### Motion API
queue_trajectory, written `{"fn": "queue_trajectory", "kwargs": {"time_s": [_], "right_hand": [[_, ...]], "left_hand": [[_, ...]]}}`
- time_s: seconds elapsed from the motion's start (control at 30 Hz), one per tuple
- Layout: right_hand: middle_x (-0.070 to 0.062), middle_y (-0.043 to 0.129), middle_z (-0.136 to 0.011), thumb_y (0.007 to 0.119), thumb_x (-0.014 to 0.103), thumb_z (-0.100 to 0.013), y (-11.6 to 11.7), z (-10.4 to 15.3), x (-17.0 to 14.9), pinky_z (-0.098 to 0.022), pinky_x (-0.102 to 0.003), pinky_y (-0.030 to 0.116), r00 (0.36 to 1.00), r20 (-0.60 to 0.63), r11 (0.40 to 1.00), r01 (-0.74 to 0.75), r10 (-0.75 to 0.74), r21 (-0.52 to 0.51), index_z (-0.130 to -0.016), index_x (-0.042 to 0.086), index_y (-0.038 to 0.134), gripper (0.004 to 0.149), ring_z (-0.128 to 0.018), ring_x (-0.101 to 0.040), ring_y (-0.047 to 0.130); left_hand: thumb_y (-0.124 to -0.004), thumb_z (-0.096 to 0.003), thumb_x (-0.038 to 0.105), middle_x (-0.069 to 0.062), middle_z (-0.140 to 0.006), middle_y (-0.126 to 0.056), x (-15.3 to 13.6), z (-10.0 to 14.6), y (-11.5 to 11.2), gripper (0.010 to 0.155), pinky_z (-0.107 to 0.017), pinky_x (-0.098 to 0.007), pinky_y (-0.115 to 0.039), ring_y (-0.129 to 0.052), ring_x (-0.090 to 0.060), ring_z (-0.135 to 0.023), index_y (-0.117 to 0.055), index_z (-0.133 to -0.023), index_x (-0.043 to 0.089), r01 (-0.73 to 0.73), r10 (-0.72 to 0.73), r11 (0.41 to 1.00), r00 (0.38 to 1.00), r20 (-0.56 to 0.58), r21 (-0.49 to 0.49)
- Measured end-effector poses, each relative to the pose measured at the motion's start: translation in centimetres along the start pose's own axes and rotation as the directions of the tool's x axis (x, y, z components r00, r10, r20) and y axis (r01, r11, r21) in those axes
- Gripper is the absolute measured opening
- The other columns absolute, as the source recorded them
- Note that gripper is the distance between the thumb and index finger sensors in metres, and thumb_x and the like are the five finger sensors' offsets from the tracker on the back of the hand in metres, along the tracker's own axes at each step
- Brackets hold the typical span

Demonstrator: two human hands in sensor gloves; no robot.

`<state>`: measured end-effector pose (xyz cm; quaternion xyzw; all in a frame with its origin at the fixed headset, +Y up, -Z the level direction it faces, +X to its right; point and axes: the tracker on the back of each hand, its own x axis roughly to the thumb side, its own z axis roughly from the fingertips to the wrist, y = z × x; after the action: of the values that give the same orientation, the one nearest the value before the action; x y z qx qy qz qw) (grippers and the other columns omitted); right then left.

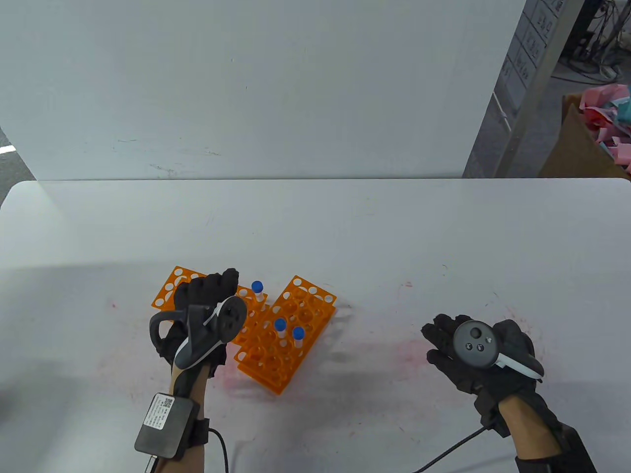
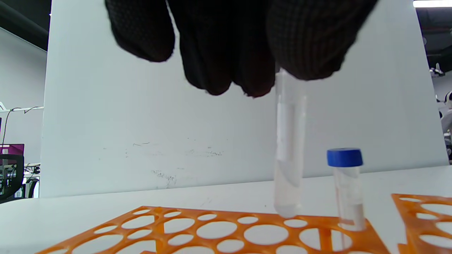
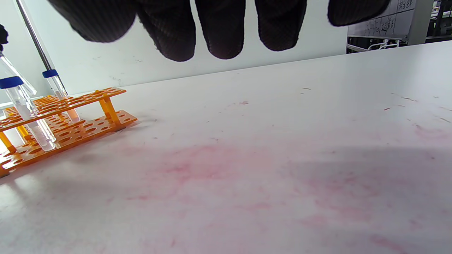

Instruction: Transfer 4 test tubes between racks (Left hand only)

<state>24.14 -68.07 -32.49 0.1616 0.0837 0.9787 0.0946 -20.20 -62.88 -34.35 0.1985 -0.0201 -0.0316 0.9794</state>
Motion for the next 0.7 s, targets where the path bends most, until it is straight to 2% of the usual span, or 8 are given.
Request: {"fn": "queue_trajectory", "kwargs": {"time_s": [0.1,0.27,0.33,0.43,0.7], "right_hand": [[-0.01,0.05,-0.118,0.057,0.053,-0.054,0.3,-0.2,0.0,-0.067,-0.076,0.044,1.0,0.003,1.0,0.006,-0.006,0.018,-0.108,0.027,0.054,0.059,-0.103,-0.051,0.049],[-0.01,0.05,-0.118,0.057,0.053,-0.054,0.5,-0.4,0.0,-0.067,-0.076,0.044,1.0,-0.002,1.0,0.004,-0.004,0.03,-0.108,0.027,0.054,0.06,-0.103,-0.051,0.049],[-0.01,0.05,-0.118,0.057,0.053,-0.054,0.4,-0.4,0.0,-0.067,-0.076,0.044,1.0,-0.005,1.0,0.009,-0.009,0.025,-0.108,0.027,0.054,0.059,-0.103,-0.051,0.049],[-0.01,0.05,-0.118,0.058,0.053,-0.054,0.1,-0.2,-0.2,-0.067,-0.076,0.044,1.0,-0.009,1.0,0.016,-0.016,0.007,-0.107,0.027,0.054,0.059,-0.103,-0.051,0.049],[-0.01,0.05,-0.118,0.057,0.053,-0.054,0.2,-0.3,-0.4,-0.067,-0.076,0.044,1.0,-0.015,1.0,0.001,-0.001,0.023,-0.108,0.027,0.054,0.059,-0.103,-0.051,0.049]], "left_hand": [[-0.081,-0.0453,0.037,0.001,-0.091,-0.09,0.1,1.2,0.0,0.055,-0.065,-0.055,-0.076,-0.093,-0.026,-0.081,-0.069,-0.099,0.033,-0.021,0.016,0.999,0.996,0.09,0.049],[-0.08,-0.0455,0.037,0.001,-0.091,-0.089,0.1,2.4,0.3,0.055,-0.065,-0.054,-0.076,-0.093,-0.025,-0.081,-0.069,-0.1,0.033,-0.003,-0.006,0.998,0.989,0.145,0.067],[-0.08,-0.0452,0.037,0.001,-0.09,-0.09,0.2,2.6,0.6,0.055,-0.064,-0.055,-0.076,-0.094,-0.026,-0.08,-0.07,-0.099,0.032,-0.023,0.013,0.997,0.992,0.127,0.074],[-0.079,-0.0457,0.036,-0.001,-0.091,-0.089,0.7,3.1,0.9,0.055,-0.064,-0.056,-0.075,-0.093,-0.027,-0.081,-0.07,-0.1,0.031,-0.076,0.069,0.996,0.987,0.145,0.043],[-0.078,-0.0458,0.037,0.001,-0.091,-0.09,1.2,4.2,1.9,0.055,-0.065,-0.057,-0.075,-0.093,-0.026,-0.081,-0.07,-0.1,0.032,-0.07,0.085,0.995,0.97,0.229,-0.07]]}}
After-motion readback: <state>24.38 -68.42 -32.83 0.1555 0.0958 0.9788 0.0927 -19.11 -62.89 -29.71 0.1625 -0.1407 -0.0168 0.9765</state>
